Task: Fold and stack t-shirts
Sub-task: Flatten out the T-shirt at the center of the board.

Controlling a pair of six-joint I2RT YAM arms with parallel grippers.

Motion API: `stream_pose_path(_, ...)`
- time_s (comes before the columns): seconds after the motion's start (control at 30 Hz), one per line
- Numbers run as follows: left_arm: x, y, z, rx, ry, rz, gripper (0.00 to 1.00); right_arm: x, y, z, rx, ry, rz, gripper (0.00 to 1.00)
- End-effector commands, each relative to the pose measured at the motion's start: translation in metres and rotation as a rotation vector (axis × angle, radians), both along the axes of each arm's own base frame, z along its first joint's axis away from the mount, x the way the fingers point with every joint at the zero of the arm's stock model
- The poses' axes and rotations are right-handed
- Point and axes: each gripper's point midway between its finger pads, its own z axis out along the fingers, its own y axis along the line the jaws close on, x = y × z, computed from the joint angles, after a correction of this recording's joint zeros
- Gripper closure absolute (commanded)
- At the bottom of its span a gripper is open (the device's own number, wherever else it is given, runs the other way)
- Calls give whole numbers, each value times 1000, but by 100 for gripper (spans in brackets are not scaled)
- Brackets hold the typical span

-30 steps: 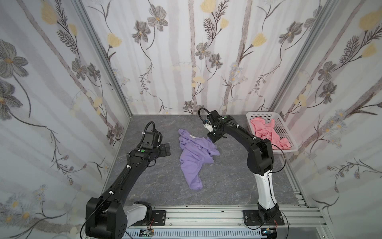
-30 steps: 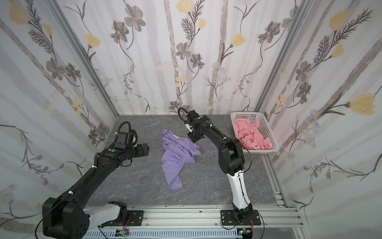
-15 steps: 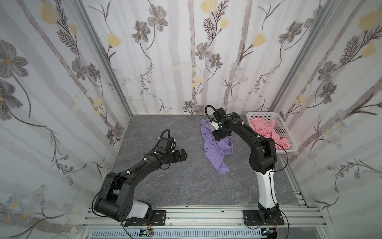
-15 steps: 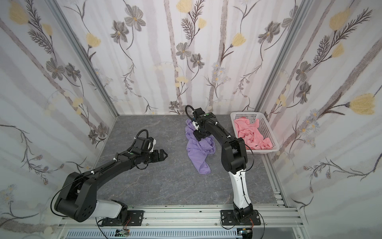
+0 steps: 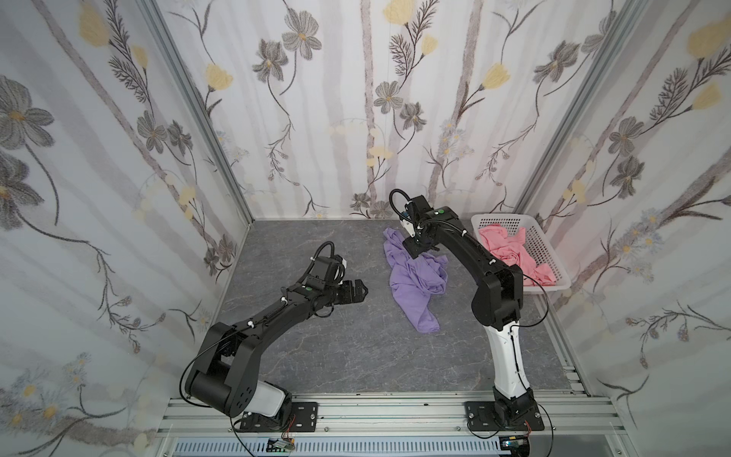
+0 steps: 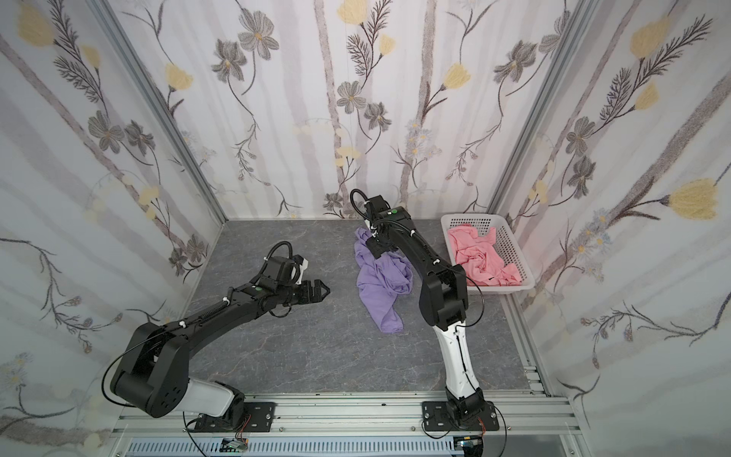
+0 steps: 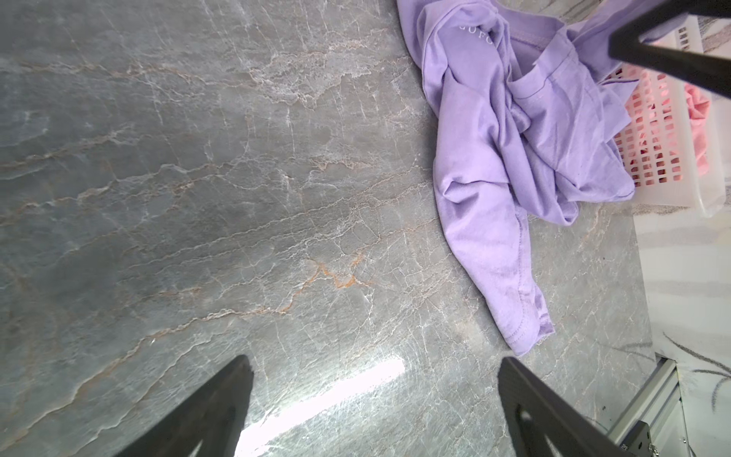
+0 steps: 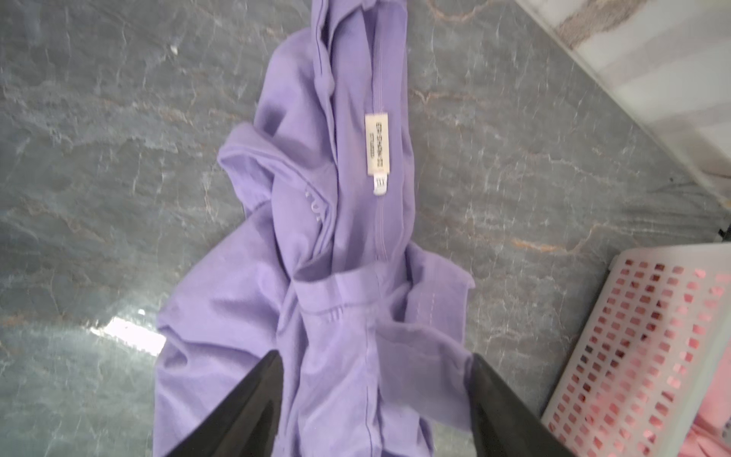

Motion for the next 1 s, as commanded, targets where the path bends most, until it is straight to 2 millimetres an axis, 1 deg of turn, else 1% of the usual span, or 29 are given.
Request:
stream_pose_path(0.0, 2, -1, 5, 4, -12, -4, 0, 5, 26, -19, 63, 45, 59, 28)
stream_pose_path(0.13, 1, -1, 11, 6, -15, -4, 0, 19, 46, -45, 129, 72, 71, 27)
stream_pose_path(0.2, 0, 0, 15, 5, -17, -1, 0, 26, 47, -55, 118, 69, 68, 27)
stream_pose_path(0.33, -5, 0, 18, 5, -13, -4, 0, 36, 42, -70, 62, 54, 74, 27)
stream_pose_path(0.47, -9, -1, 16, 6, 2, -10, 0, 44, 38, -79, 24, 40, 96, 25)
stream_pose_path(0.6, -10, -3, 18, 3, 5, -17, 0, 51, 26, -90, 5, 42, 68, 26)
stream_pose_path(0.63, -10, -4, 19, 4, 2, -18, 0, 53, 21, -92, 3, 44, 57, 29)
stream_pose_path(0.67, -10, -4, 19, 4, 4, -21, 0, 55, 19, -91, 2, 41, 53, 41)
stream_pose_path(0.7, -11, -5, 19, 4, 7, -22, 0, 56, 16, -90, 3, 39, 46, 58)
stream_pose_path(0.77, -11, -6, 20, 5, 6, -28, 0, 58, 12, -87, 29, 43, 37, 100)
stream_pose_path(0.83, -11, -7, 19, 5, 5, -31, 0, 57, 11, -79, 69, 49, 27, 100)
stream_pose_path(0.97, -8, -14, 12, -16, 8, -41, 0, 52, 18, -46, 140, 26, 17, 100)
